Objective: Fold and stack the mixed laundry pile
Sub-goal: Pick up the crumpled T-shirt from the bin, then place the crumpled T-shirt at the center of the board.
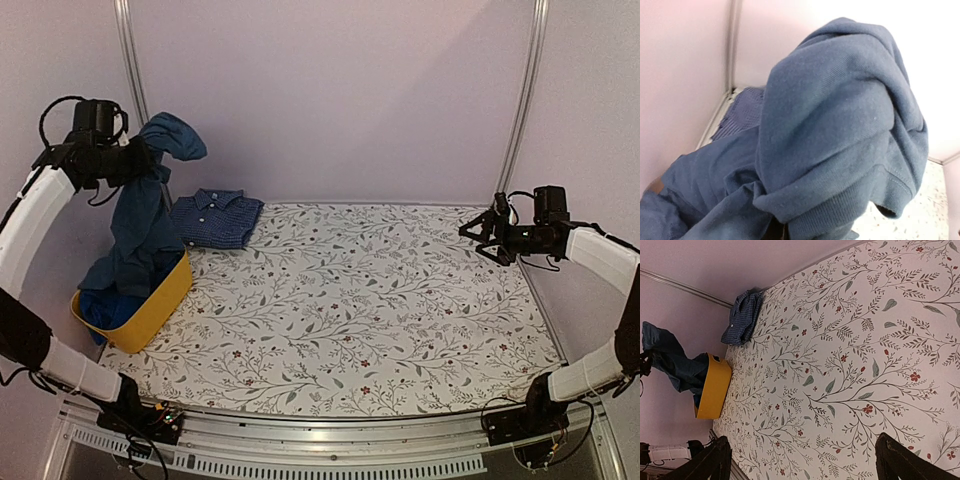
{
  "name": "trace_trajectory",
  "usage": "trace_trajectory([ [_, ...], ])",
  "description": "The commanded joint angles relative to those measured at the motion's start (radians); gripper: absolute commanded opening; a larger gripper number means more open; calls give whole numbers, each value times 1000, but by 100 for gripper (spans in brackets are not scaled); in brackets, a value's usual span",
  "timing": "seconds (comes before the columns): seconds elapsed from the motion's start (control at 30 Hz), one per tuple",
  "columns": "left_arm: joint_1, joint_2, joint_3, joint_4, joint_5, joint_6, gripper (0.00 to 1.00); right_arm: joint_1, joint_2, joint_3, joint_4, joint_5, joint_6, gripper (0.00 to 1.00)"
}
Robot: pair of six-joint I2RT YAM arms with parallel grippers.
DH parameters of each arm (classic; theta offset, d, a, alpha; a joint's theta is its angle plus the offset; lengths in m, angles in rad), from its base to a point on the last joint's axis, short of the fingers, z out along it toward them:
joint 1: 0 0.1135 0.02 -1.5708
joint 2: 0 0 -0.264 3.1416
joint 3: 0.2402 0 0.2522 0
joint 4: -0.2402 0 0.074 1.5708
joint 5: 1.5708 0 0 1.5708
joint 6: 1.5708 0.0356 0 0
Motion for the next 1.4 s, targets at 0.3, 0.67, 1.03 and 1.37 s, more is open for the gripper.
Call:
trace_trajectory([
  [0.3, -516, 225, 299, 319, 425, 104, 0, 6, -32, 24, -3, -27, -31, 99],
  [0.67, -695, 487, 326, 480, 710, 7, 0, 6, -49, -13, -8, -30, -44, 99],
  [1.03, -618, 687, 260, 182, 531, 163, 26, 8, -7, -26, -25, -47, -74, 99],
  [1.37, -363, 485, -182, 317, 412, -5, 79, 108, 80, 23, -155, 68, -182, 91],
])
